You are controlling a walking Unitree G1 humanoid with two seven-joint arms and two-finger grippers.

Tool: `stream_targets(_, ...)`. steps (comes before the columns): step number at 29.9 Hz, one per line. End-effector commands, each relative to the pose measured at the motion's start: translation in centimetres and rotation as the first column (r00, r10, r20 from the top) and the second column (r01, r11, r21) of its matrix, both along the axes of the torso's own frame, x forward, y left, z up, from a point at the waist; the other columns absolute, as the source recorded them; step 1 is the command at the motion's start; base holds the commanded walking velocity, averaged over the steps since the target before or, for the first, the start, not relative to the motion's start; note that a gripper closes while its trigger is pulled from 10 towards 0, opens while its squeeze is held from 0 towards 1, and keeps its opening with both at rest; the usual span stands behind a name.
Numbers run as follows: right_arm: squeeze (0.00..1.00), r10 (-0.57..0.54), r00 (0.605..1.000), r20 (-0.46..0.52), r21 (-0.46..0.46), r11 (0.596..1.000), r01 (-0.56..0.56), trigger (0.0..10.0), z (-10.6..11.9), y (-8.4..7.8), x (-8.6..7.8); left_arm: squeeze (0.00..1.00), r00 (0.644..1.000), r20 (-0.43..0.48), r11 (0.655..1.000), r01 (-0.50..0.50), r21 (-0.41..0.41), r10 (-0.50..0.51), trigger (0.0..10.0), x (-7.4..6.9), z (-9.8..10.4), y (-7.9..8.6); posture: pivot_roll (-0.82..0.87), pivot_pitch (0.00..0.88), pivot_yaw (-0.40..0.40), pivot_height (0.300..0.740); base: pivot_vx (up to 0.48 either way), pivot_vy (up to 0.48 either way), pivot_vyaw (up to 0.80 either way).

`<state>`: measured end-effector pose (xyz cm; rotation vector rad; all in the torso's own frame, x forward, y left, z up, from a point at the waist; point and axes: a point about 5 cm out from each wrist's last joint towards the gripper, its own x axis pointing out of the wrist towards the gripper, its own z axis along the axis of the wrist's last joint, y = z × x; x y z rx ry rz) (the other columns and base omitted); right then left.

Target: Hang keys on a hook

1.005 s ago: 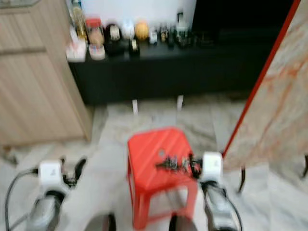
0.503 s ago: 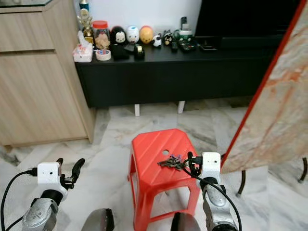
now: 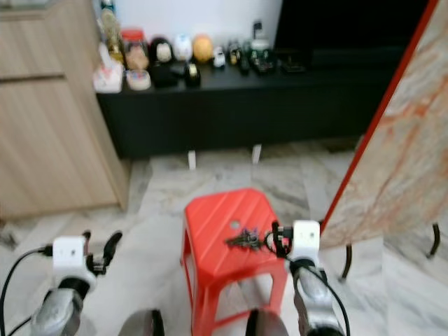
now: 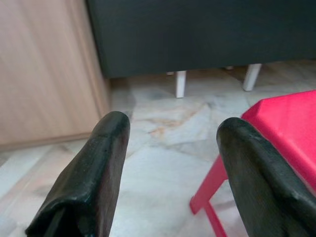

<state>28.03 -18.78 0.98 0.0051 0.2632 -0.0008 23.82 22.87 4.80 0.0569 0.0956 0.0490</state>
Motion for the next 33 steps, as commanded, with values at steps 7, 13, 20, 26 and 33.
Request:
stream_targets(7,0.00,-0.029,1.000,0.005,0.014,0.999,0.029,10.0,0.0,-0.5,-0.1,0.00,1.000,-0.006,1.000,0.019,0.001,-0.019,10.0,0.1,0.0,-0.4,0.09,0.000,-0.059,0.591,0.305,0.000,0.43)
stream_targets(13,0.00,-0.026,1.000,0.001,0.016,1.000,0.026,10.0,0.0,-0.5,-0.1,0.00,1.000,-0.009,1.000,0.020,0.003,-0.020,10.0,0.1,-0.1,-0.4,0.09,0.000,-0.058,0.591,0.311,0.000,0.00)
stream_targets(20,0.00,-0.026,1.000,-0.013,0.022,0.999,0.026,10.0,-0.1,-0.6,0.0,0.00,1.000,-0.005,1.000,0.021,0.004,-0.021,10.0,0.1,0.0,-0.3,0.09,0.000,-0.054,0.591,0.213,0.000,0.00)
stream_targets(26,0.00,0.116,0.988,-0.102,0.025,0.993,-0.114,10.0,-0.5,0.2,0.5,0.00,1.000,-0.010,1.000,0.022,0.007,-0.021,10.0,-0.1,0.0,-0.2,0.10,0.000,-0.049,0.591,0.000,0.000,0.00)
stream_targets(33,1.00,0.139,0.978,-0.158,0.023,0.990,-0.137,10.0,-0.7,-0.8,0.4,0.00,1.000,-0.018,1.000,0.016,0.013,-0.016,10.0,-0.3,-0.1,0.1,0.10,0.000,-0.043,0.591,0.000,0.000,0.00)
